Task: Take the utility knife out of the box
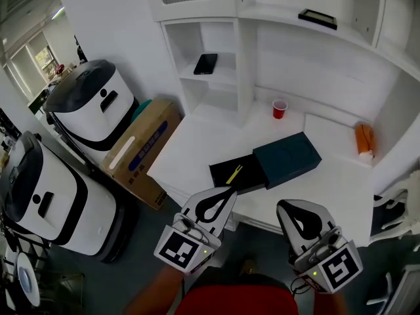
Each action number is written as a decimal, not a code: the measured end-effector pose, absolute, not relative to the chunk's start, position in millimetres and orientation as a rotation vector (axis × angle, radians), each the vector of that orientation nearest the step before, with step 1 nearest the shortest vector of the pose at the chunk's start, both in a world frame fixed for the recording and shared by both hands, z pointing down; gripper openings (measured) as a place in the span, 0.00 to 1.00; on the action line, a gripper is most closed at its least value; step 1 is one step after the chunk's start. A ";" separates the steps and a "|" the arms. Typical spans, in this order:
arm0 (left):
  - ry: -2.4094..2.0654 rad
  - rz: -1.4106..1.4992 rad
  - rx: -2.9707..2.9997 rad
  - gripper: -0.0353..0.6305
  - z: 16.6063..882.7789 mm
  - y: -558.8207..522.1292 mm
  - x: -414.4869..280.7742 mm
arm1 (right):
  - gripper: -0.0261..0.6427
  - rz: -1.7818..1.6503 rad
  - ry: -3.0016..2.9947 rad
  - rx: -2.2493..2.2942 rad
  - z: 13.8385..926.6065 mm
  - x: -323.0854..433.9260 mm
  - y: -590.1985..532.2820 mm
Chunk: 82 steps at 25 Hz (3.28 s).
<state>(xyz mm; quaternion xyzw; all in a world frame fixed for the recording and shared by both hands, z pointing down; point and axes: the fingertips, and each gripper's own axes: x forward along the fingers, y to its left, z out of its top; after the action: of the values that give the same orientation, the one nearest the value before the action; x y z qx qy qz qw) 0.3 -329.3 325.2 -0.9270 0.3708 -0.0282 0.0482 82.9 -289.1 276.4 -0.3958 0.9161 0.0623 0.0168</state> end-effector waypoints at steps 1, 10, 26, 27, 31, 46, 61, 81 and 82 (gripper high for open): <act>1.147 -0.124 -2.840 0.06 332.0 -336.0 2.0 | 0.04 0.183 2.853 -1.223 278.0 83.6 -294.9; 1.137 -0.429 -2.826 0.06 397.8 -408.9 3.4 | 0.04 0.137 2.880 -1.224 289.0 83.7 -328.7; 1.046 -1.248 -2.932 0.18 538.9 -488.1 13.5 | 0.04 0.108 2.870 -1.311 301.5 89.9 -361.7; 1.053 -1.294 -2.925 0.20 545.7 -489.7 12.1 | 0.04 0.108 2.868 -1.315 301.6 90.6 -363.2; 1.092 -1.418 -2.916 0.27 565.0 -496.7 8.7 | 0.04 0.096 2.855 -1.328 302.7 93.9 -369.0; 0.930 -1.933 -2.639 0.29 603.4 -495.0 8.3 | 0.04 0.030 2.782 -1.330 308.8 114.8 -380.1; 0.764 -1.997 -2.729 0.18 604.1 -487.1 11.1 | 0.04 -0.016 2.697 -1.391 309.5 142.0 -389.3; 0.889 -0.680 -2.921 0.18 406.2 -457.2 59.3 | 0.04 -0.023 2.714 -1.423 310.8 136.8 -384.1; 0.887 -0.590 -2.929 0.18 393.5 -451.7 61.1 | 0.04 -0.018 2.715 -1.421 309.3 134.5 -383.7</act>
<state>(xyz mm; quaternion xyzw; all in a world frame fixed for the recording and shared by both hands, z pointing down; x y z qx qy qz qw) 61.1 -451.7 393.5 -0.9397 0.2847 -0.1892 0.0124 134.5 -383.7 309.3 -0.4634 0.8853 -0.0058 0.0383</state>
